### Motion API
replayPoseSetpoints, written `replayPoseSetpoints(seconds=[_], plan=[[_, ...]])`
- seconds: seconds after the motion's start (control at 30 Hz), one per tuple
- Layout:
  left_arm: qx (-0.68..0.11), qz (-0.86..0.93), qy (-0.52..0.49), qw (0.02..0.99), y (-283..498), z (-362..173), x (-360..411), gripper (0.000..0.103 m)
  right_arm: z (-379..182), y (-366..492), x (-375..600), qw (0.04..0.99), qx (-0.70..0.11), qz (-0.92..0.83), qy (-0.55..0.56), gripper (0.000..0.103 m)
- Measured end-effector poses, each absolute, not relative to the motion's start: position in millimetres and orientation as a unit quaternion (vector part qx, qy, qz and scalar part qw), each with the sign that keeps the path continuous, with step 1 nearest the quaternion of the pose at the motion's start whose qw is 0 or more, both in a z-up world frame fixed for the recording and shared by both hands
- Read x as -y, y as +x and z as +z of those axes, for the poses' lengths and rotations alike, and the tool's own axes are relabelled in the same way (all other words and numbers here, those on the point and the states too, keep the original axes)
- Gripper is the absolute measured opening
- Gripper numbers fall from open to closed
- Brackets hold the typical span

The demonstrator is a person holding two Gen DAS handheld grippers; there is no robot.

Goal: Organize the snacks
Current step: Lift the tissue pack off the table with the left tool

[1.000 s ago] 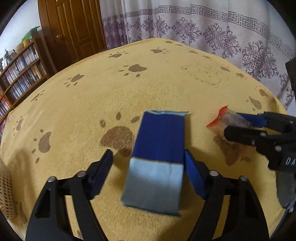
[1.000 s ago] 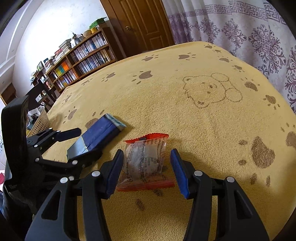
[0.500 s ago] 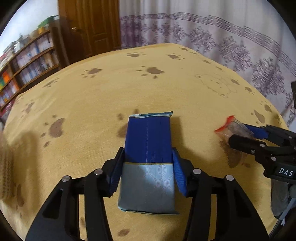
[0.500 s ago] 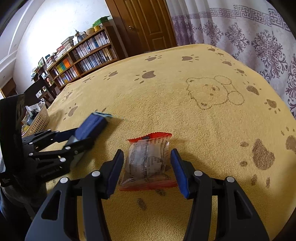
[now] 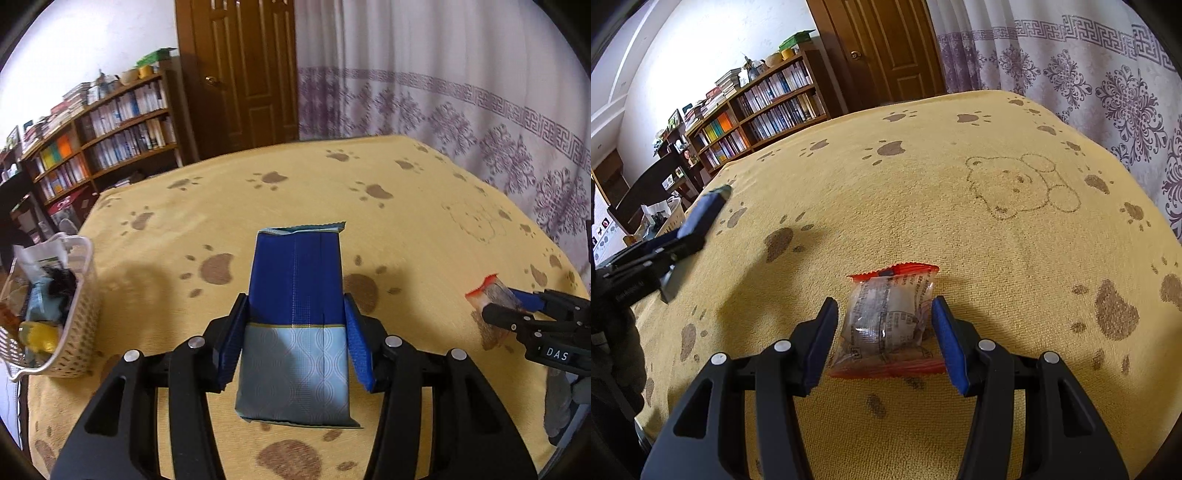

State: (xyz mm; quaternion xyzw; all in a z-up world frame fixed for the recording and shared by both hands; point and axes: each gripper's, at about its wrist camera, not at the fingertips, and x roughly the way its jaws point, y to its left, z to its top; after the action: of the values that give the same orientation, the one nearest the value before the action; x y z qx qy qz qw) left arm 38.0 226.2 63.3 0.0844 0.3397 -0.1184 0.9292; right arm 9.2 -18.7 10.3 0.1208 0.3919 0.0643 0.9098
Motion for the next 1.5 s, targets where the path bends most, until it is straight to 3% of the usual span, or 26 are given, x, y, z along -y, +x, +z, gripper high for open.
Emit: replayPoseSetpoints(seconds=[0.87, 1.33, 1.37, 1.43, 1.5], plan=[[-0.282, -0.046, 0.059, 0.957, 16, 97, -279, 0.051, 10, 10, 18, 0.911, -0.392, 0.06, 0.113, 0.053], [-0.255, -0.001, -0.011, 0.967, 17, 126, -348, 0.051, 10, 10, 17, 0.911, -0.392, 0.06, 0.113, 0.053], [-0.257, -0.005, -0.017, 0.966, 17, 126, -351, 0.052, 10, 10, 17, 0.911, -0.392, 0.06, 0.113, 0.053], [-0.268, -0.019, -0.026, 0.963, 19, 123, -351, 0.064, 10, 10, 17, 0.911, -0.392, 0.06, 0.114, 0.053], [-0.274, -0.027, -0.027, 0.961, 21, 119, -347, 0.07, 10, 10, 17, 0.911, -0.392, 0.06, 0.114, 0.053]])
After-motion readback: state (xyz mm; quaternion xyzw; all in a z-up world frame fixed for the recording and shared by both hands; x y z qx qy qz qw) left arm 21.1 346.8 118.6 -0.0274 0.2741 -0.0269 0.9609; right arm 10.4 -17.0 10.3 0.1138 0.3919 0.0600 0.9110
